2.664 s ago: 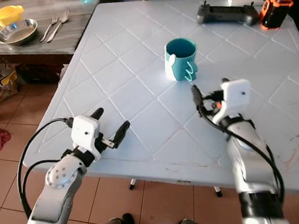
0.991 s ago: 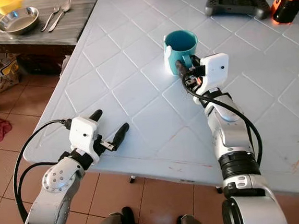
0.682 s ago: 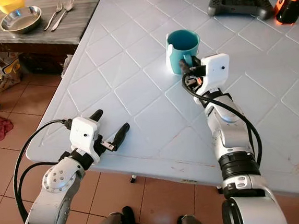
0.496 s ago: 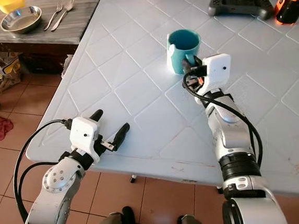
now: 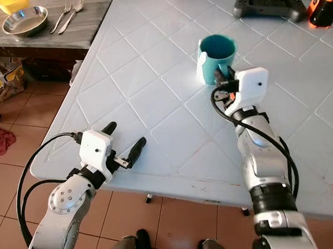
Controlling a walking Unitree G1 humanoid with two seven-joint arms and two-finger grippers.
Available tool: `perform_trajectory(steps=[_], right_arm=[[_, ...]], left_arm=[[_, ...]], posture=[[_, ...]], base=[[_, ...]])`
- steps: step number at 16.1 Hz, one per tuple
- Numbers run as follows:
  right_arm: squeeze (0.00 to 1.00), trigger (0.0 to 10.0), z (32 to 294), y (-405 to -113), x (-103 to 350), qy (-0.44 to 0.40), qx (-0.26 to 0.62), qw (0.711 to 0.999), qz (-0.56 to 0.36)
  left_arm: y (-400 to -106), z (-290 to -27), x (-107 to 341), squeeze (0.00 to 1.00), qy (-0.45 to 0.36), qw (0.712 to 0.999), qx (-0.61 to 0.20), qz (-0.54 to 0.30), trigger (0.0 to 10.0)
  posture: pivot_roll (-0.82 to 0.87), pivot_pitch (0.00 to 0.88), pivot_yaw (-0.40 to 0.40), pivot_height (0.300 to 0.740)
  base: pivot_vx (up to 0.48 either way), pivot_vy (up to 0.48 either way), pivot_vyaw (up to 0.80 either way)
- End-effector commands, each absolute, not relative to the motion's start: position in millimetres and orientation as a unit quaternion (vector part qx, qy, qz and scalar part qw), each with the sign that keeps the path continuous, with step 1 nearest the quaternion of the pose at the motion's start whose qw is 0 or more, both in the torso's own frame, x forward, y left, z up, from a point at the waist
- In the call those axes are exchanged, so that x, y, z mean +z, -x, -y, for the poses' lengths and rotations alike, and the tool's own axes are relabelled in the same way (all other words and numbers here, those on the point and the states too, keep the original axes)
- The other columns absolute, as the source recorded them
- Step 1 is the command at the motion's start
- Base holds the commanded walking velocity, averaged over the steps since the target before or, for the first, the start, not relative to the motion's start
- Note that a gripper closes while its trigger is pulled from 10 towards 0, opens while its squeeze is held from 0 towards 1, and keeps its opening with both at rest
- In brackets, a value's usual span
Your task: Setting the table
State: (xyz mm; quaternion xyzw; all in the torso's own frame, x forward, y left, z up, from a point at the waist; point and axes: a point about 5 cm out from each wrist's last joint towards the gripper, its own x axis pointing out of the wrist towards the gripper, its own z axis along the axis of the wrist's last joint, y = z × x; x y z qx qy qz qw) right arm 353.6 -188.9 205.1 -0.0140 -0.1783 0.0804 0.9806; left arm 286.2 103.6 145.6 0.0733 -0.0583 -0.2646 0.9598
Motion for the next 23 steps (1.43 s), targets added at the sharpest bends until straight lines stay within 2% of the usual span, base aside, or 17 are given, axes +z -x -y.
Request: perform_trajectory(steps=[1, 2, 3, 4, 5, 9, 13, 16, 19, 23], right_arm=[[0.0, 0.0, 191.6, -349.2, 211.5, 0.015, 0.075, 0.979, 0.191], [0.0, 0.0, 191.1, -346.0, 212.7, 0.012, 0.077, 0.978, 0.194], [0.0, 3.0, 190.0, -338.4, 213.7, 0.013, 0.082, 0.977, 0.198], [0.0, 9.7, 187.4, -329.1, 215.4, 0.018, 0.091, 0.974, 0.205], [0.0, 10.0, 186.1, -325.3, 216.6, 0.023, 0.093, 0.973, 0.209], [0.0, 10.0, 172.7, -286.8, 232.3, 0.046, 0.107, 0.967, 0.227], [0.0, 10.0, 171.7, -247.5, 217.2, 0.116, 0.107, 0.97, 0.185], [0.0, 10.0, 173.8, -221.6, 206.7, 0.134, 0.11, 0.973, 0.151], [0.0, 10.0, 173.0, -212.9, 212.1, 0.113, 0.086, 0.978, 0.151], [0.0, 10.0, 165.1, -210.6, 215.6, 0.076, 0.035, 0.982, 0.168]], left_arm=[[-284.9, -101.7, 141.9, 0.0, -0.082, 0.957, -0.273, 0.052, 10.0], [-285.8, -100.8, 142.7, 0.0, -0.081, 0.957, -0.273, 0.054, 10.0], [-288.1, -99.4, 144.0, 0.0, -0.077, 0.959, -0.267, 0.059, 10.0], [-290.5, -97.9, 146.0, 0.0, -0.073, 0.96, -0.261, 0.066, 10.0], [-291.7, -97.4, 146.8, 0.0, -0.072, 0.961, -0.259, 0.069, 10.0], [-308.8, -87.4, 156.2, 0.0, -0.045, 0.968, -0.227, 0.095, 10.0], [-317.4, -78.4, 156.8, 0.0, -0.034, 0.969, -0.222, 0.105, 10.0], [-318.0, -73.3, 154.2, 0.0, -0.034, 0.964, -0.241, 0.105, 10.0], [-325.3, -74.2, 156.4, 0.0, -0.035, 0.966, -0.231, 0.11, 10.0], [-333.5, -83.0, 164.6, 0.0, -0.023, 0.972, -0.201, 0.117, 10.0]], posture=[[0.13, 0.271, 0.056, 0.714], [0.12, 0.267, 0.056, 0.714], [0.11, 0.255, 0.05, 0.714], [0.1, 0.248, 0.047, 0.714], [0.1, 0.248, 0.047, 0.714], [0.05, 0.204, 0.02, 0.714], [-0.02, 0.156, 0.019, 0.714], [-0.04, 0.146, 0.039, 0.714], [-0.05, 0.138, 0.065, 0.714], [-0.04, 0.133, 0.055, 0.714]], base=[[0.0, 0.0, 0.0], [0.0, 0.0, 0.0], [0.0, 0.0, 0.0], [0.0, 0.0, 0.0], [0.0, 0.0, 0.0], [0.0, 0.0, 0.0], [0.0, 0.0, 0.0], [0.0, 0.0, 0.0], [0.0, 0.0, 0.0], [0.0, 0.0, 0.0]])
